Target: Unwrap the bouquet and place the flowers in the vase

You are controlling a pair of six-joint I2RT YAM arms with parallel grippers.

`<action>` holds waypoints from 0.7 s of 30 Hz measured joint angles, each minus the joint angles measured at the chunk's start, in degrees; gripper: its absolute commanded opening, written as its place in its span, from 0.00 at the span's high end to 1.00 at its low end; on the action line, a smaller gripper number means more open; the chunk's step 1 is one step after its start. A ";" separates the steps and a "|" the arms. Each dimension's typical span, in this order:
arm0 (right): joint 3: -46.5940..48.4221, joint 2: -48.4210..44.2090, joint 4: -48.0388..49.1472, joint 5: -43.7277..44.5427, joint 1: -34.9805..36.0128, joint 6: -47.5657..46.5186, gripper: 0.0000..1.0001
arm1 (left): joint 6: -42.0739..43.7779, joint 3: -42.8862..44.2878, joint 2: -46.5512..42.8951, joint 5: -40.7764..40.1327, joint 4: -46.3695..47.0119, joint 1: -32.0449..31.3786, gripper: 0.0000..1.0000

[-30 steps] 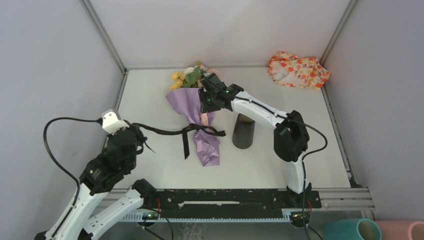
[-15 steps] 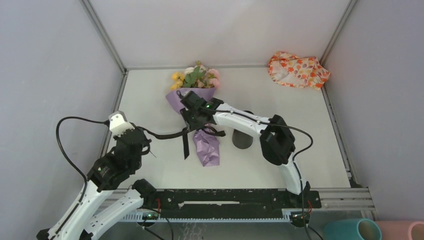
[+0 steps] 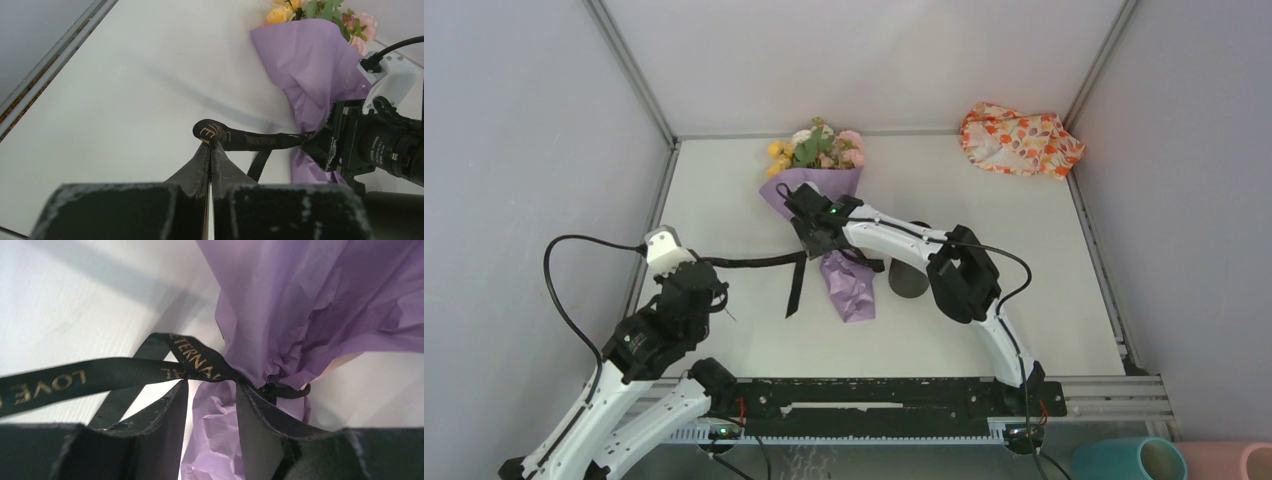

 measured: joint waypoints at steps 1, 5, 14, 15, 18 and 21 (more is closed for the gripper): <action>-0.02 0.00 -0.02 0.48 -0.17 -0.15 0.52 | -0.02 -0.02 0.00 0.00 0.00 0.00 0.97; 0.09 0.00 -0.07 2.36 -0.68 -0.50 0.52 | -0.02 -0.02 0.00 0.02 0.02 0.00 0.98; 0.09 -1.33 -0.22 7.10 0.70 -2.40 0.52 | -0.02 -0.02 0.09 0.02 0.13 0.00 0.97; 0.09 -1.81 -0.22 7.80 0.70 -2.71 0.52 | -0.02 -0.02 0.13 0.04 0.13 0.00 0.97; 0.09 -2.95 -0.20 9.31 0.74 -3.45 0.52 | 0.00 -0.02 0.24 0.24 0.15 0.00 0.97; 0.09 -3.39 -0.17 9.77 0.57 -3.93 0.52 | 0.02 -0.42 0.24 0.26 0.55 0.00 0.97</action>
